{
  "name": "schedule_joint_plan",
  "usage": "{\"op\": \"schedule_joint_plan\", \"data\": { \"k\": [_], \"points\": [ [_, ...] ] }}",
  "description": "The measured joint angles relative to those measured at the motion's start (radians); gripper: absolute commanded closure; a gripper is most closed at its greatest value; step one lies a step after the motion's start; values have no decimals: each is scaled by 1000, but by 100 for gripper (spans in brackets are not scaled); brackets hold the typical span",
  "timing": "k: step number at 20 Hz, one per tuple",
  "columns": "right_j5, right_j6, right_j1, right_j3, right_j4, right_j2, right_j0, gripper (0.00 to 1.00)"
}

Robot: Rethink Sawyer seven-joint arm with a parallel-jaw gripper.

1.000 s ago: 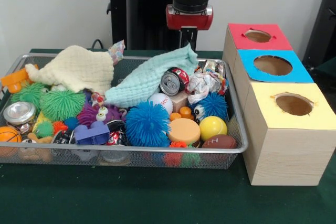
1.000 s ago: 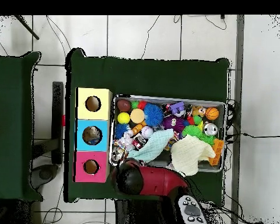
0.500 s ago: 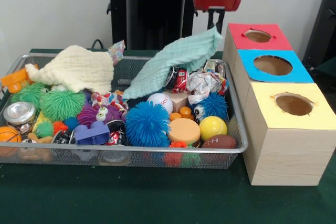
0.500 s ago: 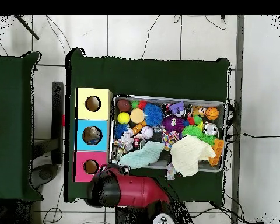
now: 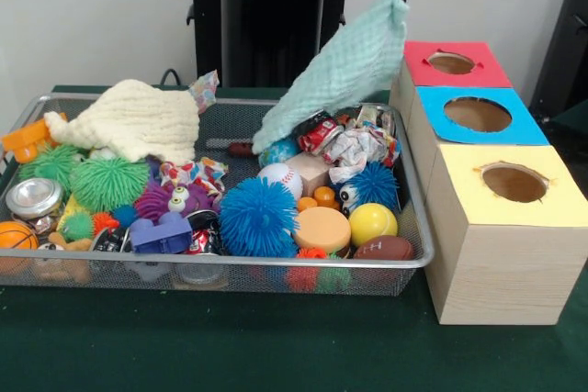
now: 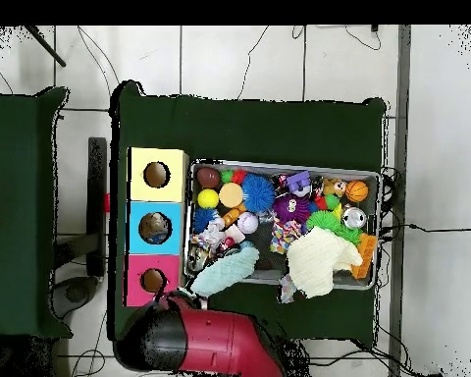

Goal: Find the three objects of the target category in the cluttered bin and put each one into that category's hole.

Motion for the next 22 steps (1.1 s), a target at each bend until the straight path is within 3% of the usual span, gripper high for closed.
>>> {"op": "schedule_joint_plan", "data": {
  "k": [7, 22],
  "points": [
    [75, 0, -78, 0, 1, -51, 12, 100],
    [70, 0, -84, -3, -1, -78, -17, 100]
  ]
}}
